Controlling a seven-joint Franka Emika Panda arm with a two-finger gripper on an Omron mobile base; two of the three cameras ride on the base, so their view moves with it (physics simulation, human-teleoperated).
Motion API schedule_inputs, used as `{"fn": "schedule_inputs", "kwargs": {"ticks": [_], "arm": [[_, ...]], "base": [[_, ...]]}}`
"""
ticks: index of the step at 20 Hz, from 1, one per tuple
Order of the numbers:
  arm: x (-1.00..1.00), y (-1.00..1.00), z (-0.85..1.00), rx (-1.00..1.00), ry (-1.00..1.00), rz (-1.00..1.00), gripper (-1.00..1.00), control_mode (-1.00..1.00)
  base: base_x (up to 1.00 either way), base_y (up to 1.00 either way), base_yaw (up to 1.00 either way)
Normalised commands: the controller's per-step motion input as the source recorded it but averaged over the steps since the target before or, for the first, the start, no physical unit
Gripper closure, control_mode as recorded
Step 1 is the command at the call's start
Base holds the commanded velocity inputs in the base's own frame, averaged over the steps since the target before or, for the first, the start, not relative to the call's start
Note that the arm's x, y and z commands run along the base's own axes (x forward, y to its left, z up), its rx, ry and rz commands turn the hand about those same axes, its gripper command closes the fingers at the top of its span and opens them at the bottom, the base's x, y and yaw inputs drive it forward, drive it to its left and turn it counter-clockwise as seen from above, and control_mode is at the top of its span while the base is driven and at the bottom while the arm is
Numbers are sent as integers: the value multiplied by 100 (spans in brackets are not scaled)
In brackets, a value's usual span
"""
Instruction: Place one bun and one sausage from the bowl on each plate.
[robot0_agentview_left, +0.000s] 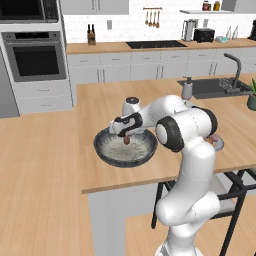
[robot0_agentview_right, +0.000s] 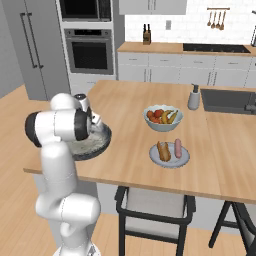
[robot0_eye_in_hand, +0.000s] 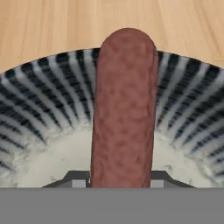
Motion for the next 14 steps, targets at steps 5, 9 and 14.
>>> {"fn": "schedule_inputs", "kwargs": {"ticks": [5, 9, 14], "arm": [[-62, -7, 67, 0, -1, 0, 100, -100], [-63, -24, 94, 0, 0, 0, 100, -100], [-86, -44, 73, 0, 0, 0, 100, -100]], "base": [[0, 0, 0], [0, 0, 0], [0, 0, 0]]}}
